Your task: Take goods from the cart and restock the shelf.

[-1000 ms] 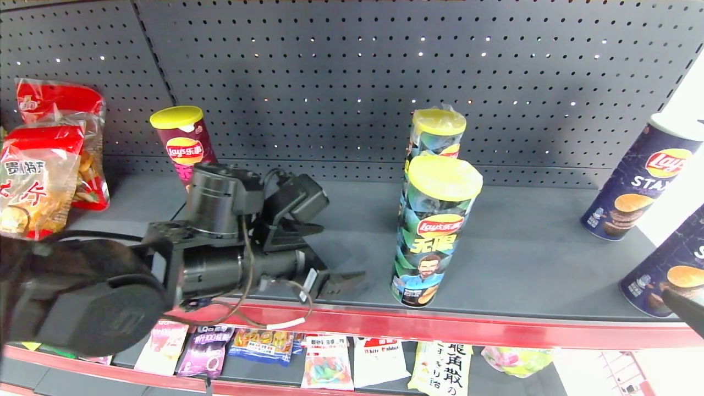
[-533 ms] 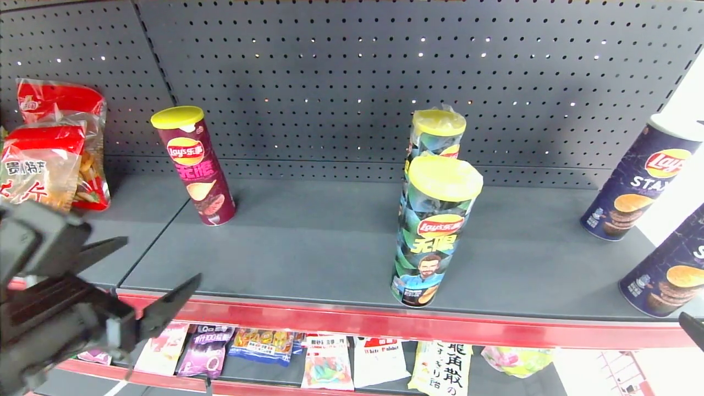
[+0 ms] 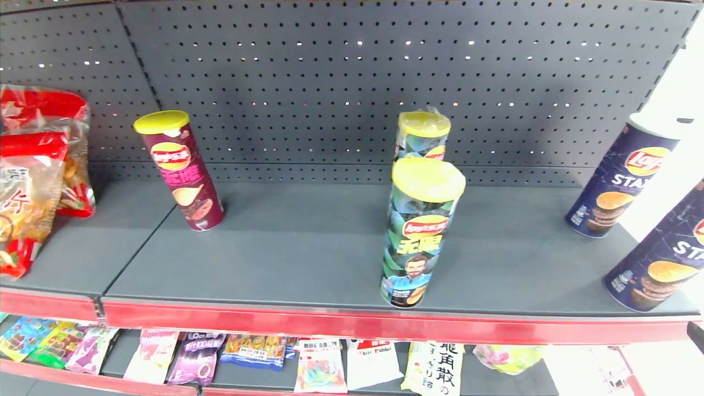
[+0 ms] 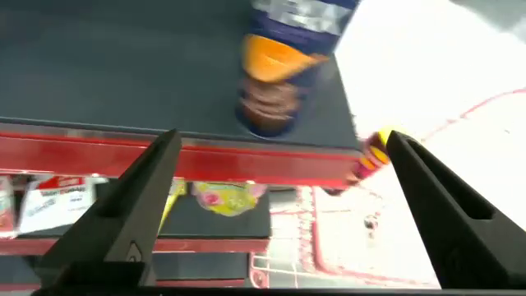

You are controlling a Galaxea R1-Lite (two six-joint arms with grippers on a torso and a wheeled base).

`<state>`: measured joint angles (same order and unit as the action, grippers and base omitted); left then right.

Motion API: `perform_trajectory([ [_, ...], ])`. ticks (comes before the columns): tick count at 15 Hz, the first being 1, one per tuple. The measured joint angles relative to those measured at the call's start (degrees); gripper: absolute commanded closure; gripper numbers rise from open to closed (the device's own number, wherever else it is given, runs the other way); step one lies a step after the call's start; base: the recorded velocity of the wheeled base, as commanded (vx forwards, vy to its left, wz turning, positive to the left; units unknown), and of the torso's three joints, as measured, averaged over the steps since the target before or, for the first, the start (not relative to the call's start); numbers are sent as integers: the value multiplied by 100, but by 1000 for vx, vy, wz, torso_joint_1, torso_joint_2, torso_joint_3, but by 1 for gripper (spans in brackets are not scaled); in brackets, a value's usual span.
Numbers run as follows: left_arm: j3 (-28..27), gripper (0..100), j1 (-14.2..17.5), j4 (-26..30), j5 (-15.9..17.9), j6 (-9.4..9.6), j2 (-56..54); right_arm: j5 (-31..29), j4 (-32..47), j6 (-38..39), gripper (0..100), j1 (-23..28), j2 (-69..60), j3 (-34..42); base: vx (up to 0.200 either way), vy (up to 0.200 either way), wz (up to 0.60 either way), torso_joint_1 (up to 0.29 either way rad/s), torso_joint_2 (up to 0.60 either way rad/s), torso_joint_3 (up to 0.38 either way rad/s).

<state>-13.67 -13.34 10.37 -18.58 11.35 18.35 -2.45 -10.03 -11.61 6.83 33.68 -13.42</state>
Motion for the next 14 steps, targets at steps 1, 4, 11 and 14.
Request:
perform_trajectory([
  [1,0,0,0,-1,66,63,-126,-1,7,-2,0,4,-9,6,0,0,0,0,0,0],
  [4,-66,0,-13,2,93,290,-276,-1,-6,1,0,11,-22,15,0,0,0,0,0,0],
  [11,-182,0,9,0,22,635,-313,10,-4,1,0,2,-161,268,-57,0,0,2,1,1],
  [14,-182,0,6,11,27,635,-336,11,-12,-2,0,4,-207,293,-200,0,0,4,2,1],
])
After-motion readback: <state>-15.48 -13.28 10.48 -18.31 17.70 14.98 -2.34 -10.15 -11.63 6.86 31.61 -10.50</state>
